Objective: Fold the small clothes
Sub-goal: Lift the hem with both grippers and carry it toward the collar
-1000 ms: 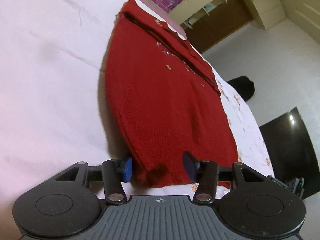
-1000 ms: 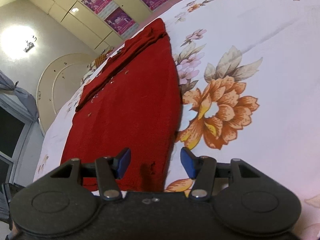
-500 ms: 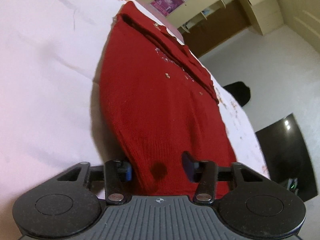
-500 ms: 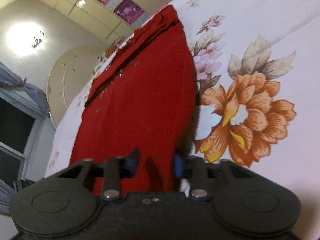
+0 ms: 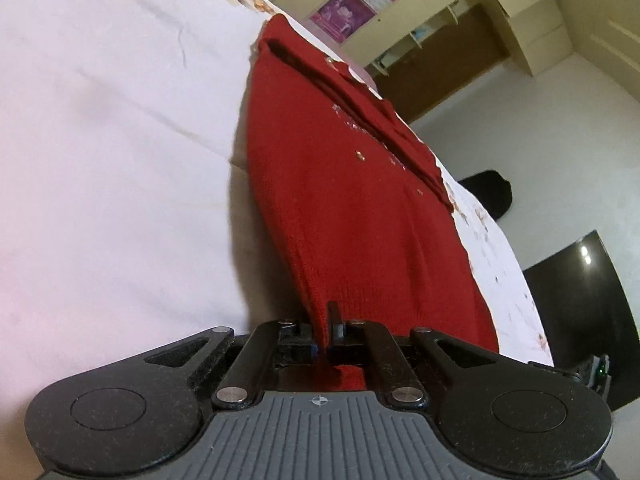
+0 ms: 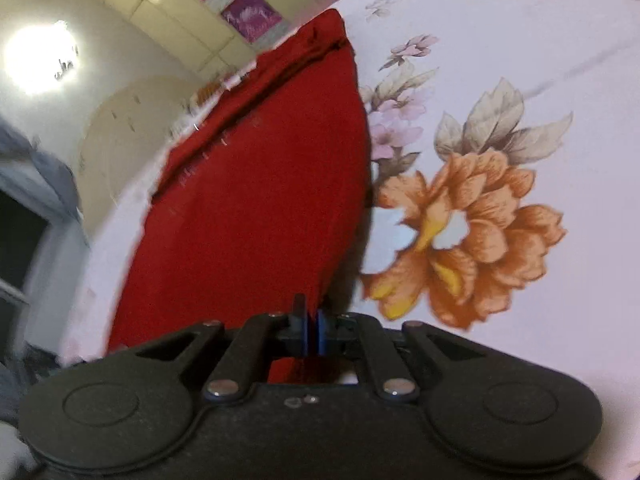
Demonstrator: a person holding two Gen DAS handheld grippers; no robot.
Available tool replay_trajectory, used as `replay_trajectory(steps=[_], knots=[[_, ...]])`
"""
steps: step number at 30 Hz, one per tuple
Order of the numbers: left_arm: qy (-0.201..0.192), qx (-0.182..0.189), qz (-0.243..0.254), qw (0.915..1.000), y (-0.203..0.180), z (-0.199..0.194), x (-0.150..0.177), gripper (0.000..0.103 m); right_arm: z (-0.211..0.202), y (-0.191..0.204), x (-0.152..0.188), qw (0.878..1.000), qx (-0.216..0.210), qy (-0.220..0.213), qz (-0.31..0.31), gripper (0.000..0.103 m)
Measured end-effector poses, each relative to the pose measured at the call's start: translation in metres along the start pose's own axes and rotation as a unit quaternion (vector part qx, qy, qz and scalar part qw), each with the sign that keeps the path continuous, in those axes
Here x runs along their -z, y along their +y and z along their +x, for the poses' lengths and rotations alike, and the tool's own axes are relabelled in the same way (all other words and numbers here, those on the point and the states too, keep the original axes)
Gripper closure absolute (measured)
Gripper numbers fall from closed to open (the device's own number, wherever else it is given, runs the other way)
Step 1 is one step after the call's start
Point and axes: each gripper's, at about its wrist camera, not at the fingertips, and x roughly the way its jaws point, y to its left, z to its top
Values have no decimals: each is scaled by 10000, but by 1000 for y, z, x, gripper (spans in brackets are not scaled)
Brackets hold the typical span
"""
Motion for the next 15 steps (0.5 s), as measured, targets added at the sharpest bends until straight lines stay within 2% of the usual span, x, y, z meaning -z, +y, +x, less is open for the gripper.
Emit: replay_trajectory(steps=[2, 8, 13, 14, 15], knots=[[-21, 53, -52, 10000, 3, 0, 0, 99, -1, 3, 1, 10000, -14, -19, -6, 80], [-19, 124, -147, 9998, 7, 1, 0, 99, 2, 4, 2, 9998, -133, 70, 152, 78], [-21, 127, -152, 9998, 5, -1, 8, 99, 2, 11, 11, 9999, -89, 137, -4, 78], [-20, 130, -144, 9998, 5, -1, 8, 99, 3, 12, 11, 9999, -47, 114, -54, 84], [-32, 122, -141, 9998, 5, -1, 8, 99, 4, 13, 11, 9999, 27, 110, -112, 98]])
